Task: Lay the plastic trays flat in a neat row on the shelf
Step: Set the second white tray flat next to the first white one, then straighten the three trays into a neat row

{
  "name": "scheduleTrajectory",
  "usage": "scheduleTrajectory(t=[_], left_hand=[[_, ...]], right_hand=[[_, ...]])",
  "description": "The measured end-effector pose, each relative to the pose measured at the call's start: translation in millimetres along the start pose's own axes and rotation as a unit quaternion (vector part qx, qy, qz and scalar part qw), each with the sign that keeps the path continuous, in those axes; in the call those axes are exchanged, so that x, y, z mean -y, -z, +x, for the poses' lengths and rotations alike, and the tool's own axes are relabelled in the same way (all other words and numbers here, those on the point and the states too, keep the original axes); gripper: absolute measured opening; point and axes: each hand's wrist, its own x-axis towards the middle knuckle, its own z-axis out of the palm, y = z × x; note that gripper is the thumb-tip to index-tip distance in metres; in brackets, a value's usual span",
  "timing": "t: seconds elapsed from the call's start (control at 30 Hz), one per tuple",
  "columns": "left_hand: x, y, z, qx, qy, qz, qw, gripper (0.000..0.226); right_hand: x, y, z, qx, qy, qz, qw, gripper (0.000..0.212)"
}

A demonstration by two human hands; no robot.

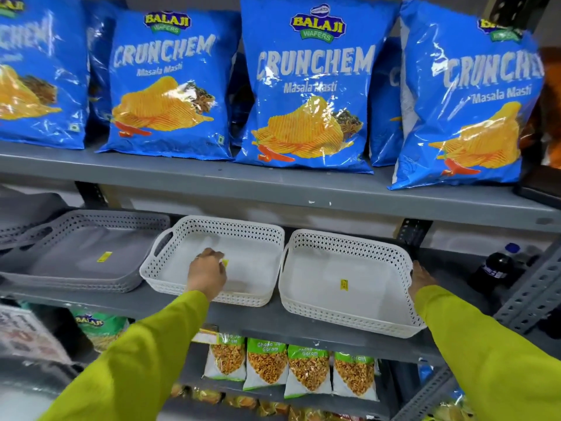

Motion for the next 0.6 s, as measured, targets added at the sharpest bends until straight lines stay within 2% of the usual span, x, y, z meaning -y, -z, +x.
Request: scheduleTrajectory(t=[0.17,0.23,0.3,0.37,0.4,0.47,0.53,0.6], left_hand=[[61,36,-4,-0.037,0.079,0.069,0.994,0.036],[79,45,-7,-0.050,0.116,0.089,0.988,0.035],[94,52,-8,-0.064,0.145,0.094,0.983,0.037],[109,60,-4,-0.066,0.163,0.104,0.979,0.038],[115,63,0,-0.057,0.173,0.107,0.977,0.041],[128,67,8,-0.022,0.186,0.104,0.977,0.052],[144,70,19,0.017,0.195,0.104,0.975,0.065],[155,73,28,0.061,0.211,0.101,0.970,0.073]], right_hand=[[9,4,3,0.012,-0.014,-0.012,1.000,0.069],[18,7,-8,-0.025,-0.026,-0.093,0.995,0.066],[39,8,-23,-0.093,0.022,-0.160,0.983,0.062],[79,2,-43,-0.126,0.107,-0.144,0.976,0.055],[103,-5,-55,-0.117,0.143,-0.108,0.977,0.049],[150,-17,-89,-0.049,0.175,-0.002,0.983,0.044],[193,-32,-122,0.038,0.165,0.093,0.981,0.054],[226,-44,-148,0.107,0.146,0.126,0.975,0.074]])
